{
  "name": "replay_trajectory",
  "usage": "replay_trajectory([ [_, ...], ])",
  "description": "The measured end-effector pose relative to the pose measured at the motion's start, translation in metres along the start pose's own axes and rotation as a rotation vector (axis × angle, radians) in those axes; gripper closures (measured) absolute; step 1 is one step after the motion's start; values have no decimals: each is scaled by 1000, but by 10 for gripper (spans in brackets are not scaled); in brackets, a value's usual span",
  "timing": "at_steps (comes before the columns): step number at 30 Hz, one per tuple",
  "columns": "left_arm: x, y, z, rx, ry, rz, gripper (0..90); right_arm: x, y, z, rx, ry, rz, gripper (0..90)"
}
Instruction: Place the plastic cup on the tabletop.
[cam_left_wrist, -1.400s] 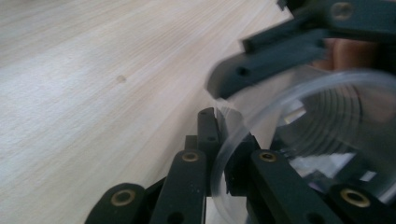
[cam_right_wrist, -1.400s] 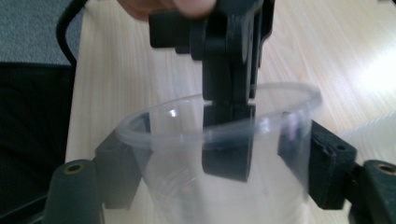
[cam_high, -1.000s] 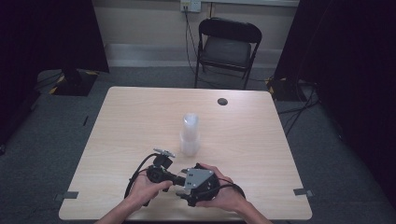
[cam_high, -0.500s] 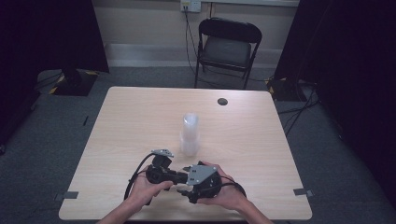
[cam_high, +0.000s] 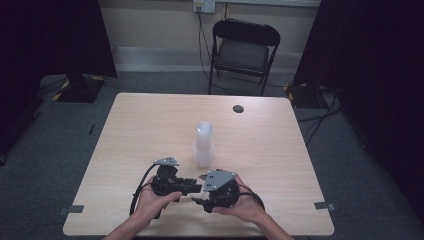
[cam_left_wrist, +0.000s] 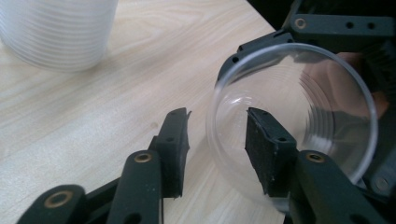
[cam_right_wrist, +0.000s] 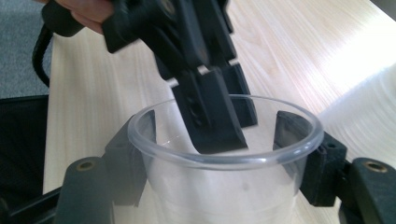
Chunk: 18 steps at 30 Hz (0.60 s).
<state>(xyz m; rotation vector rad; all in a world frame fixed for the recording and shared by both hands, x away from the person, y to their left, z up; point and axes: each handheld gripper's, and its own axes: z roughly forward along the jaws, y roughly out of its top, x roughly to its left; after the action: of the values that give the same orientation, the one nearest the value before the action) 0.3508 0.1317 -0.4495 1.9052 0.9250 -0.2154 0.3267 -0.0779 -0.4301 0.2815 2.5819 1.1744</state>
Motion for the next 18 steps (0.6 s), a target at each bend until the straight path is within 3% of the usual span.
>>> replay_trajectory([
  [2,0,0,-2,-25,19,6,554,-3,-1,-1,-4,-4,8,300],
  [3,0,1,-4,-35,57,12,487,-5,-2,-3,-4,-14,13,300],
  [4,0,1,-4,-35,57,12,451,-5,-2,-3,-4,-14,13,300],
  [5,2,2,-5,-34,90,6,413,-9,-5,-4,0,-11,35,299],
  [11,4,2,-10,-87,111,35,381,-17,-10,-6,0,-32,79,300],
  [13,4,3,-12,-87,144,50,356,-21,-12,-8,-3,-42,101,300],
  [18,5,4,-18,-127,134,40,348,-24,-15,-9,2,-56,116,301],
])
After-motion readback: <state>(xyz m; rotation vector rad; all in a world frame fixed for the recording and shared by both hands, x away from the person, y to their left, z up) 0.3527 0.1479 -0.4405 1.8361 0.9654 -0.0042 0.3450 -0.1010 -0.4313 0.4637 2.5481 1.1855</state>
